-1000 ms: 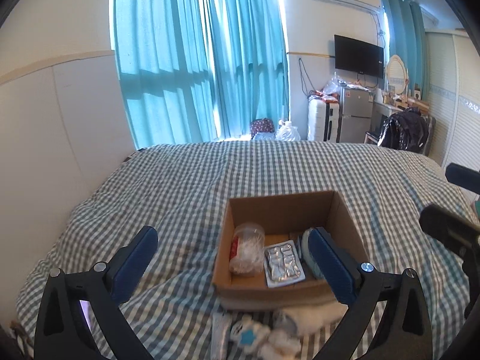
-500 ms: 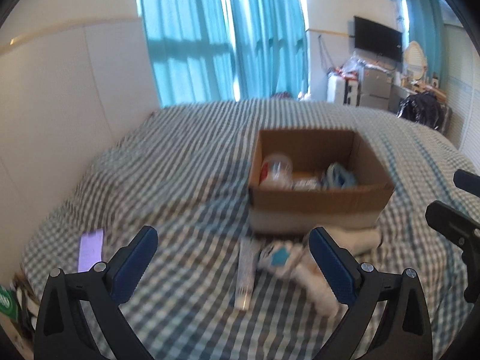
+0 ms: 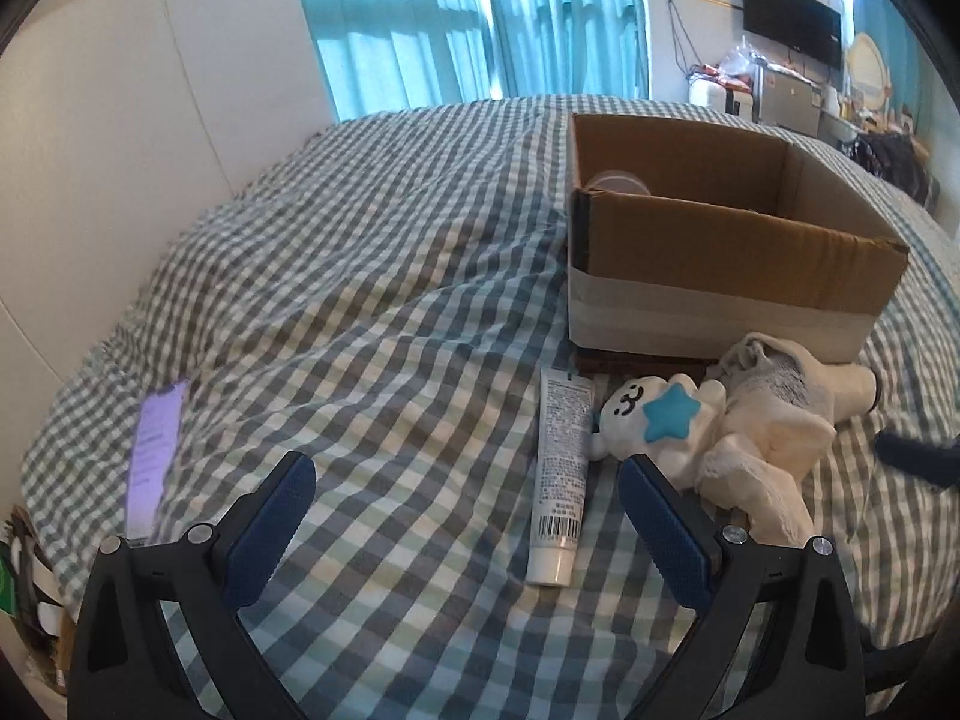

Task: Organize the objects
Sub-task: 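Grasp the white toothpaste tube with the left tool while the right tool grasps the lace cloth, then carry the toothpaste tube and lace cloth into the box and open both tools, then lift both tools out of the box toward the bear toy and glove, then grasp the white bear toy with the left tool while the right tool grasps the gray glove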

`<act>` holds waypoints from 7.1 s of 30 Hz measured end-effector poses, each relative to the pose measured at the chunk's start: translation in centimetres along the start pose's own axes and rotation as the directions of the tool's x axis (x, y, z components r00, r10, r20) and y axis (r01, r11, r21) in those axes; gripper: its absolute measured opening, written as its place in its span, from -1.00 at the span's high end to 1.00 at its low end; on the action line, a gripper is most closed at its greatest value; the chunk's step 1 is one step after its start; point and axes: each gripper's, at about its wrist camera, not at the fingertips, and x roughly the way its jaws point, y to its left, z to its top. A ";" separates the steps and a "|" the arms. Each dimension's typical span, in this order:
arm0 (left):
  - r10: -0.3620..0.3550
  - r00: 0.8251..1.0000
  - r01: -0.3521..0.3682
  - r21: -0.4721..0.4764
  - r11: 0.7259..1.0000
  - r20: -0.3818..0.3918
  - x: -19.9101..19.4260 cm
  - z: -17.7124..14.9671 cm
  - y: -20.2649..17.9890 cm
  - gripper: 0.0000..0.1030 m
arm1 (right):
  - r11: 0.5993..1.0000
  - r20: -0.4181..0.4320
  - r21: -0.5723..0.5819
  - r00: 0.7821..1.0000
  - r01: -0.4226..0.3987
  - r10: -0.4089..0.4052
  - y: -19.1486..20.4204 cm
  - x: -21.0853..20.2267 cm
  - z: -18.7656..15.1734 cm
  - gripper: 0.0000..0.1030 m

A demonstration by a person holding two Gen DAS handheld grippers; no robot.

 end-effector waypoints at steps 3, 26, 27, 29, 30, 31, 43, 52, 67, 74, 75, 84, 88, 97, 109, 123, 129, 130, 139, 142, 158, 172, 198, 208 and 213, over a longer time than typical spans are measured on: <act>-0.025 0.999 0.025 -0.019 1.000 -0.023 0.5 0.0 0.3 -1.00 | 0.999 -0.017 0.032 0.999 -0.028 0.028 0.1 1.3 0.5 -0.03; -0.096 0.971 0.110 0.054 0.992 -0.219 5.7 -0.8 -4.6 0.52 | 0.981 0.092 0.192 0.996 -0.003 -0.015 -7.5 -4.9 -1.6 0.76; -0.103 0.971 0.115 0.040 0.993 -0.216 5.4 -0.9 -4.5 0.52 | 0.981 0.093 0.193 0.996 -0.002 -0.017 -7.5 -5.0 -1.8 0.76; -0.124 0.974 0.129 0.014 0.992 -0.192 4.1 -1.0 -4.3 0.52 | 0.981 0.092 0.196 0.996 0.000 -0.018 -7.8 -5.3 -2.2 0.76; -0.139 0.973 0.142 0.005 0.990 -0.184 3.4 -1.2 -4.3 0.52 | 0.979 0.093 0.202 0.996 0.000 -0.019 -8.0 -5.5 -2.4 0.76; -0.145 0.973 0.148 0.000 0.989 -0.181 3.0 -1.3 -4.3 0.52 | 0.978 0.094 0.206 0.995 -0.002 -0.018 -8.1 -5.5 -2.7 0.76; -0.171 0.982 0.169 -0.037 0.985 -0.077 -3.8 -1.8 -4.6 0.52 | 0.979 0.153 0.205 0.987 0.022 -0.054 -7.9 -10.2 -3.8 0.76; -0.218 0.975 0.218 0.004 0.976 0.035 -8.8 -0.2 -5.3 0.52 | 0.982 0.224 0.184 0.971 0.043 -0.085 -6.9 -14.1 -3.2 0.76; -0.267 0.952 0.264 0.037 0.964 0.152 -12.2 4.4 -5.8 0.52 | 0.990 0.332 0.117 0.936 0.078 -0.113 -6.4 -17.5 1.3 0.76; -0.271 0.942 0.271 0.030 0.962 0.199 -12.1 8.0 -5.5 0.52 | 0.995 0.384 0.083 0.920 0.050 -0.078 -7.2 -17.9 5.5 0.76; -0.268 0.942 0.268 0.027 0.963 0.202 -12.0 8.6 -5.5 0.52 | 0.996 0.388 0.078 0.919 0.047 -0.073 -7.4 -17.9 6.0 0.76; -0.259 0.938 0.267 -0.003 0.964 0.228 -9.4 12.7 -4.9 0.52 | 0.997 0.404 0.057 0.912 0.051 -0.069 -9.4 -15.8 11.0 0.76; -0.260 0.940 0.267 0.001 0.964 0.220 -7.4 14.0 -4.7 0.52 | 0.997 0.392 0.051 0.917 0.066 -0.081 -10.0 -13.9 13.0 0.76; -0.256 0.948 0.250 0.055 0.967 0.190 -2.2 15.9 -6.2 0.52 | 0.995 0.326 0.066 0.941 0.069 -0.087 -11.6 -6.8 15.9 0.77; -0.230 0.970 0.223 0.087 0.971 0.082 5.5 15.4 -8.4 0.52 | 0.993 0.222 0.109 0.973 0.040 -0.064 -14.9 2.1 15.9 0.76; -0.217 0.975 0.211 0.118 0.970 0.043 5.9 14.7 -9.3 -0.08 | 0.980 0.265 0.200 0.963 0.001 -0.055 -17.1 0.8 14.8 -0.29; -0.184 0.977 0.169 0.132 0.977 0.108 1.2 14.5 -8.4 -0.43 | 0.976 0.321 0.217 0.941 0.037 -0.107 -16.3 -3.9 14.8 -0.68; -0.175 0.977 0.160 0.128 0.979 0.121 0.5 14.6 -8.1 -0.57 | 0.976 0.329 0.214 0.938 0.043 -0.113 -16.1 -4.8 14.7 -0.73; -0.124 0.959 0.113 0.058 0.992 0.254 -7.6 14.4 -5.2 -1.00 | 0.971 0.409 0.214 0.894 0.103 -0.184 -14.9 -13.9 12.0 -1.00; -0.099 0.957 0.092 0.039 0.995 0.272 -9.0 13.5 -4.4 -1.00 | 0.969 0.426 0.219 0.882 0.116 -0.202 -14.5 -16.2 10.7 -1.00; -0.099 0.978 0.111 -0.054 0.992 0.186 -5.3 5.8 -2.0 -1.00 | 0.971 0.309 0.219 0.937 0.100 -0.166 -10.6 -11.5 5.1 -1.00; -0.136 0.990 0.137 -0.007 0.991 0.047 2.9 0.7 -4.9 -1.00 | 0.968 0.153 0.206 0.972 0.145 -0.178 -10.4 -1.3 2.6 -1.00; -0.434 0.901 0.431 -0.095 0.897 -0.006 2.8 0.6 -3.5 0.46 | 0.968 0.081 0.220 0.987 0.119 -0.139 -9.8 1.2 2.8 -1.00; -0.334 0.943 0.334 -0.007 0.943 0.001 2.5 0.7 -3.7 0.18 | 0.990 0.080 0.083 0.989 0.115 -0.122 -6.1 2.8 4.3 -0.99; -0.310 0.951 0.309 -0.053 0.949 -0.009 3.4 0.3 -2.7 -0.29 | 0.990 0.078 0.092 0.990 0.111 -0.118 -6.5 3.4 4.1 -1.00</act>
